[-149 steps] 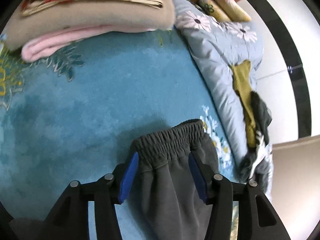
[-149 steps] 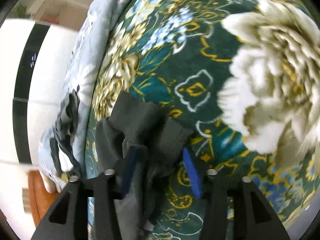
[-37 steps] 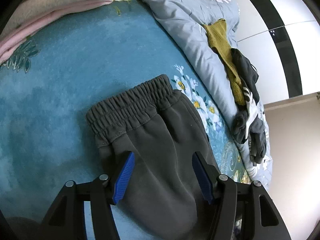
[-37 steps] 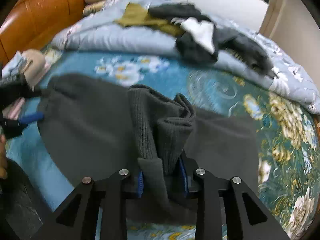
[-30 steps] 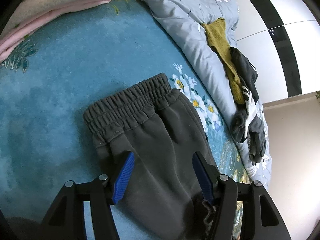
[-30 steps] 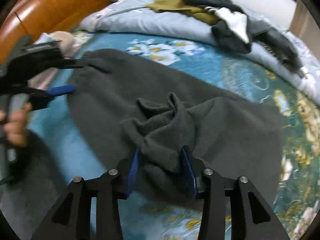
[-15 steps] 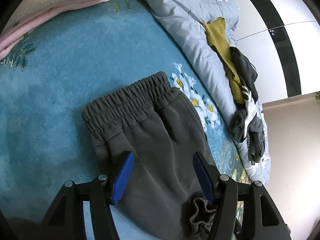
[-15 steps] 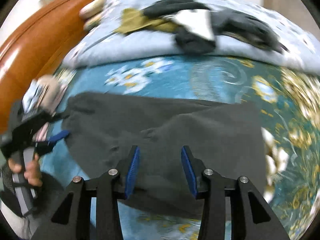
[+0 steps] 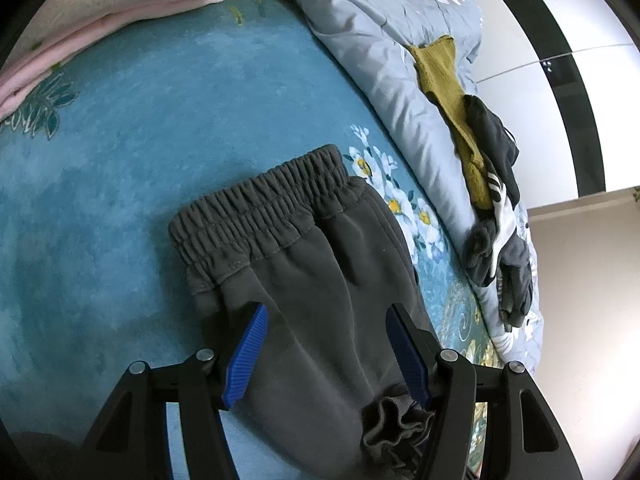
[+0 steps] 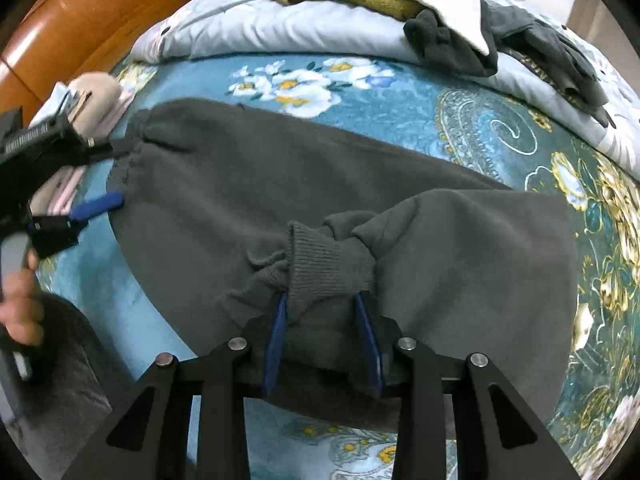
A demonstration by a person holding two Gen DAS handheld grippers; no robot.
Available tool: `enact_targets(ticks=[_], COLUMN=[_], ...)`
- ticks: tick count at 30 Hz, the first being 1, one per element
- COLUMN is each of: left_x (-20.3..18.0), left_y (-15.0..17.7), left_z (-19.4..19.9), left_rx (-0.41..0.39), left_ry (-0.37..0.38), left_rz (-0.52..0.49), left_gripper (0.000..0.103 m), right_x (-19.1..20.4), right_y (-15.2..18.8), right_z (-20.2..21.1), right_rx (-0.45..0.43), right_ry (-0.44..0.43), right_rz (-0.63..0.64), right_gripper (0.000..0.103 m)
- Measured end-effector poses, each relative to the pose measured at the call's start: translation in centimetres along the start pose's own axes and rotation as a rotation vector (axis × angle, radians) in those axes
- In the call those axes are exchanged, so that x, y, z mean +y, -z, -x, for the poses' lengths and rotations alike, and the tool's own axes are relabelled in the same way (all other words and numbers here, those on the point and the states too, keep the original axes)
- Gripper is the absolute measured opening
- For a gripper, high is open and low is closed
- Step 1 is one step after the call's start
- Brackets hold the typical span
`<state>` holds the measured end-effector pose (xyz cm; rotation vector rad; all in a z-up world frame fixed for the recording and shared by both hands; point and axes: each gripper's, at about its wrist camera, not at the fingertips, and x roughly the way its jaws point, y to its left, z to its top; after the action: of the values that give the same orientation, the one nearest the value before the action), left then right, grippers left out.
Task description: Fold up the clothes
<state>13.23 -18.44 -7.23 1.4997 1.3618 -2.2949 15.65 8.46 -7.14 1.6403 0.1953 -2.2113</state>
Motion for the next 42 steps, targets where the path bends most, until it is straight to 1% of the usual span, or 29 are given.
enact_targets(ticks=[6, 11, 13, 15, 16, 18, 19, 21, 24, 27, 28, 30, 32, 34, 37, 38, 39, 40, 41, 42], left_x=[0.1, 0.3, 0.3, 0.4, 0.4, 0.4, 0.4, 0.3, 0.2, 0.0, -0.1, -0.1, 0.1, 0.4, 0.7, 0.7, 0.6, 0.5, 0.4, 0.3], left_y=[-0.1, -0.2, -0.2, -0.1, -0.1, -0.1, -0.1, -0.1, -0.1, 0.0, 0.0, 0.0, 0.0, 0.0, -0.2, -0.2, -0.2, -0.2, -0.2, -0.2], left_z=[0.1, 0.1, 0.1, 0.1, 0.1, 0.1, 0.0, 0.0, -0.1, -0.1, -0.1, 0.0, 0.2, 0.3, 0.3, 0.3, 0.3, 0.3, 0.2, 0.2], left_rx=[-0.003, -0.003, -0.002, -0.001, -0.001, 0.000, 0.000, 0.000, 0.005, 0.007, 0.006, 0.004, 0.000, -0.006, -0.010, -0.011, -0.012, -0.014, -0.015, -0.017], left_ry=[0.005, 0.017, 0.018, 0.019, 0.020, 0.023, 0.024, 0.025, 0.022, 0.012, 0.010, 0.008, 0.008, 0.015, 0.030, 0.029, 0.026, 0.024, 0.021, 0.019], left_rz=[0.008, 0.029, 0.029, 0.028, 0.027, 0.029, 0.029, 0.028, 0.023, 0.010, 0.009, 0.011, 0.021, 0.034, 0.055, 0.054, 0.049, 0.045, 0.041, 0.036], left_gripper=[0.066, 0.066, 0.066, 0.066, 0.066, 0.066, 0.066, 0.066, 0.066, 0.066, 0.066, 0.066, 0.066, 0.066, 0.066, 0.066, 0.066, 0.066, 0.066, 0.066], right_x=[-0.1, -1.3, -2.7, -4.2, -4.9, -6.3, -7.0, -7.0, -4.6, -1.7, -1.1, 0.1, 1.1, 1.3, 1.0, 0.9, 0.8, 0.7, 0.7, 0.7], right_y=[-1.2, -1.0, -0.7, -0.5, -0.4, -0.3, -0.3, -0.5, -1.5, -2.3, -2.3, -2.5, -2.4, -2.3, -2.4, -2.4, -2.4, -2.3, -1.8, -1.3], right_z=[-0.9, -0.9, -0.7, -0.6, -0.5, 0.1, 0.4, 1.7, 3.6, 3.4, 2.4, 0.2, -1.7, -2.0, 0.0, 0.8, 1.7, 2.5, 3.0, 3.5], right_rx=[0.014, 0.014, 0.011, 0.016, 0.019, 0.008, 0.003, -0.030, -0.067, -0.065, -0.038, 0.016, 0.053, 0.051, -0.005, -0.028, -0.050, -0.072, -0.076, -0.080], right_ry=[0.011, 0.000, -0.034, -0.075, -0.095, -0.167, -0.203, -0.294, -0.324, -0.325, -0.337, -0.361, -0.259, -0.282, -0.269, -0.243, -0.216, -0.189, -0.171, -0.153], right_rz=[-0.049, -0.105, -0.168, -0.236, -0.270, -0.340, -0.374, -0.375, -0.249, -0.146, -0.139, -0.127, -0.105, -0.118, -0.072, -0.039, -0.006, 0.028, 0.065, 0.102], right_gripper=[0.037, 0.037, 0.032, 0.024, 0.022, 0.018, 0.018, 0.017, 0.016, 0.014, 0.010, 0.008, 0.008, 0.008, 0.008, 0.013, 0.030, 0.038, 0.050, 0.051])
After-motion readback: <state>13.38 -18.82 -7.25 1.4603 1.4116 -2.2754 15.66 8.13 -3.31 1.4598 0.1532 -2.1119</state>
